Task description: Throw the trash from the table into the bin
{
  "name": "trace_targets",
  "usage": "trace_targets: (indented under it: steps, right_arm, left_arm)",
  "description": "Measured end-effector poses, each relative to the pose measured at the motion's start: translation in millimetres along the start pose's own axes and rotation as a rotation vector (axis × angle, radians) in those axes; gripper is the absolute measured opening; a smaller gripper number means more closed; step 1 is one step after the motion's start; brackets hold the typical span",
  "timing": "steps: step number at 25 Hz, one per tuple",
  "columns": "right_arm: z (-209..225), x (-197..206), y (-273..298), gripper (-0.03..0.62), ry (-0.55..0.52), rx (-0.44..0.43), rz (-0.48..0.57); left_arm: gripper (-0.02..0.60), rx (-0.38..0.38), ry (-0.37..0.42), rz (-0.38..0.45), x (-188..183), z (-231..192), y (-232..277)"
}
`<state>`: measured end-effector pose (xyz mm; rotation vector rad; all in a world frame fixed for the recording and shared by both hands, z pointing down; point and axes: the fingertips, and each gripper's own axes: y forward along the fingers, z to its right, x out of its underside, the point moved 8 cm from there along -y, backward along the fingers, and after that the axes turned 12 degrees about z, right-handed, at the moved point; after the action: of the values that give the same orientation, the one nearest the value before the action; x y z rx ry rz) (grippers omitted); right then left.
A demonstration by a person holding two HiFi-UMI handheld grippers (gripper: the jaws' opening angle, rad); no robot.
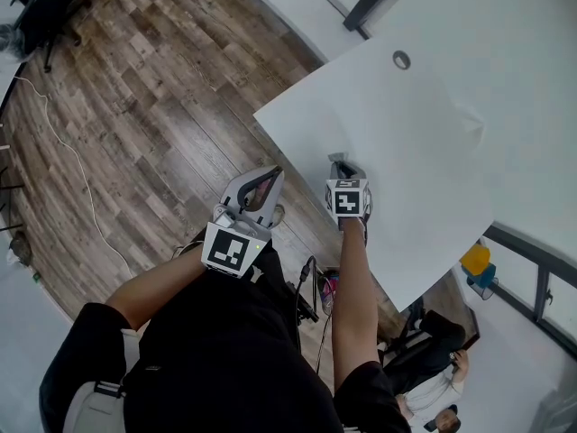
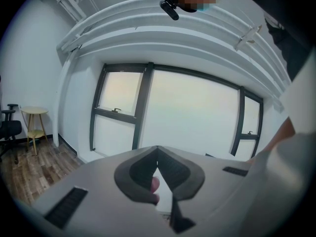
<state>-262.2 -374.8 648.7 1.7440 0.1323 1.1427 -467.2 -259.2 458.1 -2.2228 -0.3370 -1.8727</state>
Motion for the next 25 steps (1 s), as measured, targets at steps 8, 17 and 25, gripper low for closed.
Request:
trace_targets:
  steps: [8, 17, 25]
  right_arm:
    - [-29.2, 8.7, -48.1, 0.043, 0.118, 0.021, 0.102]
    - [-49.4, -34.7, -193.4, 0.043, 0.330, 0.231, 0.570]
    - [-60.6, -65.6, -264.9, 0.043, 0.269, 0.357, 0.869]
  left_arm:
    - [-0.003, 0.060, 0.008, -0.001, -4.3, 9.1, -10.3]
    - [-0.003, 0.128, 0.030, 0.062, -31.4, 31.0, -8.5]
    - [-0.003, 0.207, 0.044, 0.144, -52.6, 52.5, 8.3]
